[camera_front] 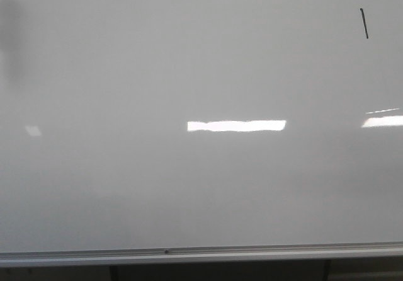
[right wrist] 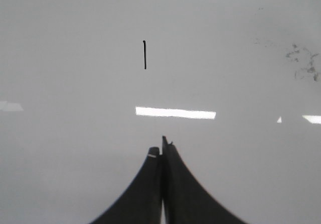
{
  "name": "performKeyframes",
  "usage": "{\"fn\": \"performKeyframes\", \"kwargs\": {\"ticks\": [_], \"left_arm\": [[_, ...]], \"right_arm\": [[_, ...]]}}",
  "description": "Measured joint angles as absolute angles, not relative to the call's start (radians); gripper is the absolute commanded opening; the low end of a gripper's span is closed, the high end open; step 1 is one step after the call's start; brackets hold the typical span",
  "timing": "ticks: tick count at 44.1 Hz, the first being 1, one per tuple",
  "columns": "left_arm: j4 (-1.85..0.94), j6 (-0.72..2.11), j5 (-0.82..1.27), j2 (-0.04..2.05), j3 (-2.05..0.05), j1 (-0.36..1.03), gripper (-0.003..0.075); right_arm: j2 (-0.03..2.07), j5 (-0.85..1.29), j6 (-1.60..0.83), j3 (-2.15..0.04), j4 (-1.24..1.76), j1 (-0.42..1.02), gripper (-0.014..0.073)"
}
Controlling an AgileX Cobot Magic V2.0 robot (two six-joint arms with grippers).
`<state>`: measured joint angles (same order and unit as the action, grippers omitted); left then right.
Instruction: Write number 1 on whiteboard
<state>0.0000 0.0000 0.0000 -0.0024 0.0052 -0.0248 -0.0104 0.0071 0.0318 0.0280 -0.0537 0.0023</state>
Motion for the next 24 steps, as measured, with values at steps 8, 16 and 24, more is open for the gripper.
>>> {"fn": "performKeyframes", "kwargs": {"ticks": [8,16,24], "left_arm": [[0.000,0.000,0.000,-0.002,0.005,-0.025,-0.0020],[0.000,0.000,0.000,-0.002,0.005,-0.025,-0.0019],[0.000,0.000,0.000,-0.002,0.005,-0.025,-0.0019]], "right_arm": [[-0.010,0.000,0.032,0.028,-0.054,0.002,-0.0069],[-0.010,0.000,0.032,0.028,-0.054,0.002,-0.0069],[-0.010,0.000,0.032,0.028,-0.054,0.002,-0.0069]]}}
